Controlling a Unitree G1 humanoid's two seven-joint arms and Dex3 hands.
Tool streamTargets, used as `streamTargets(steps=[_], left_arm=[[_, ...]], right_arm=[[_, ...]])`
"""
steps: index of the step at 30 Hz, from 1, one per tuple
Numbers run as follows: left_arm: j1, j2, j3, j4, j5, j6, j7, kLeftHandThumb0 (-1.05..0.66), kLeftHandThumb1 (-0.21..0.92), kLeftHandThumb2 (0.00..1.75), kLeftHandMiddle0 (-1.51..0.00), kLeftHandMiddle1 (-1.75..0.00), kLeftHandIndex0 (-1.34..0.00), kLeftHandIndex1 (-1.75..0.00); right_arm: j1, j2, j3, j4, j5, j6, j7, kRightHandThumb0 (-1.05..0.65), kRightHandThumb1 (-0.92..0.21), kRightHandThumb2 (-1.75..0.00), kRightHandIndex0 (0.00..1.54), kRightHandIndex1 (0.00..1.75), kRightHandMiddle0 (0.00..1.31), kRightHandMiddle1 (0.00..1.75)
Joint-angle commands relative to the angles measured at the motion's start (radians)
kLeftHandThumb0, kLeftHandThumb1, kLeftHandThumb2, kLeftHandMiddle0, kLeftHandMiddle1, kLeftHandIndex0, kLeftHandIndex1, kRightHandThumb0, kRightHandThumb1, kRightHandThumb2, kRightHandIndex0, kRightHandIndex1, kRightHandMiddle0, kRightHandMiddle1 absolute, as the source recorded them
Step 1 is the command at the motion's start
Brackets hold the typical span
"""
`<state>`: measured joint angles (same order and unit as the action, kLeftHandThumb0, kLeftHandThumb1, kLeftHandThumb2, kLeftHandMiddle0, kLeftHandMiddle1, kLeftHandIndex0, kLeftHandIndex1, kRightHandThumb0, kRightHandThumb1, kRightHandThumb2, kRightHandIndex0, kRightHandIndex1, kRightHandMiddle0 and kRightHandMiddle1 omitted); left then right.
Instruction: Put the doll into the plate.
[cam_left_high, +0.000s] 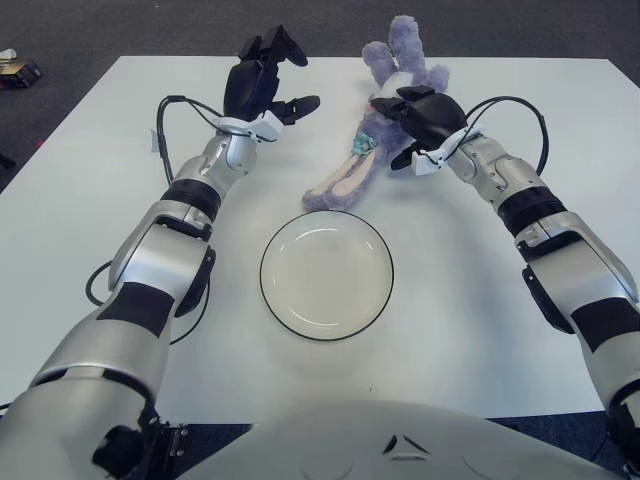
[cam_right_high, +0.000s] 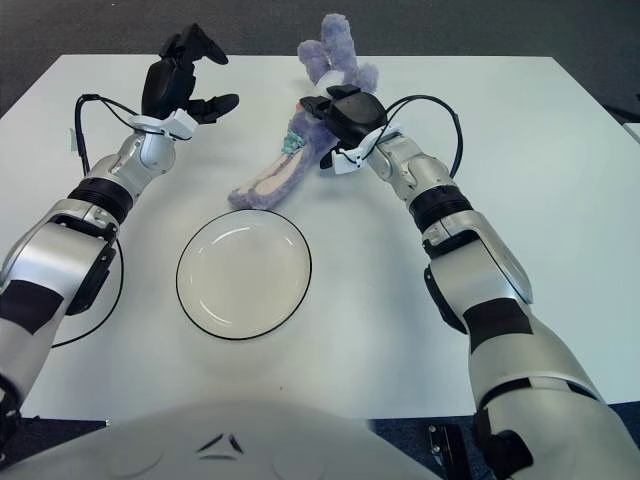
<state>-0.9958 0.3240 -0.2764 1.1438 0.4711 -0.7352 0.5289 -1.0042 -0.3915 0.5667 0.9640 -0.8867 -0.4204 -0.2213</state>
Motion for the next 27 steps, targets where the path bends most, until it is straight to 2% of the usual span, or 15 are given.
streamTargets(steps=[1, 10, 14, 25, 27], left_arm=[[0.006, -0.01, 0.03, -0.015, -0.031, 0.017, -0.031, -0.35, 0.92, 0.5, -0.19, -1.06, -0.2, -1.73], [0.013, -0.014, 0.046, -0.032, -0.032, 0.029, -0.049, -0.35, 0.92, 0.5, -0.18, -1.08, -0.2, -1.73], [0.024, -0.017, 0.055, -0.047, -0.035, 0.03, -0.047, -0.35, 0.92, 0.49, -0.17, -1.1, -0.21, -1.72], [0.033, -0.018, 0.065, -0.06, -0.032, 0.034, -0.053, -0.35, 0.92, 0.49, -0.16, -1.13, -0.21, -1.72], [0.039, -0.022, 0.074, -0.066, -0.042, 0.044, -0.059, -0.35, 0.92, 0.49, -0.16, -1.13, -0.22, -1.72]], right_arm=[[-0.015, 0.015, 0.028, 0.044, -0.013, 0.006, 0.028, -0.6, -0.79, 0.0, 0.26, 0.0, 0.36, 0.0], [-0.026, 0.018, 0.046, 0.065, -0.002, 0.008, 0.031, -0.6, -0.79, 0.0, 0.26, 0.0, 0.36, 0.0], [-0.042, 0.075, 0.094, 0.178, -0.041, 0.081, 0.007, -0.6, -0.79, 0.0, 0.25, 0.0, 0.34, 0.0], [-0.061, 0.093, 0.132, 0.232, -0.029, 0.093, -0.033, -0.59, -0.79, 0.0, 0.24, 0.0, 0.33, 0.0], [-0.052, 0.105, 0.137, 0.252, -0.033, 0.109, -0.067, -0.59, -0.79, 0.0, 0.25, 0.01, 0.34, 0.0]])
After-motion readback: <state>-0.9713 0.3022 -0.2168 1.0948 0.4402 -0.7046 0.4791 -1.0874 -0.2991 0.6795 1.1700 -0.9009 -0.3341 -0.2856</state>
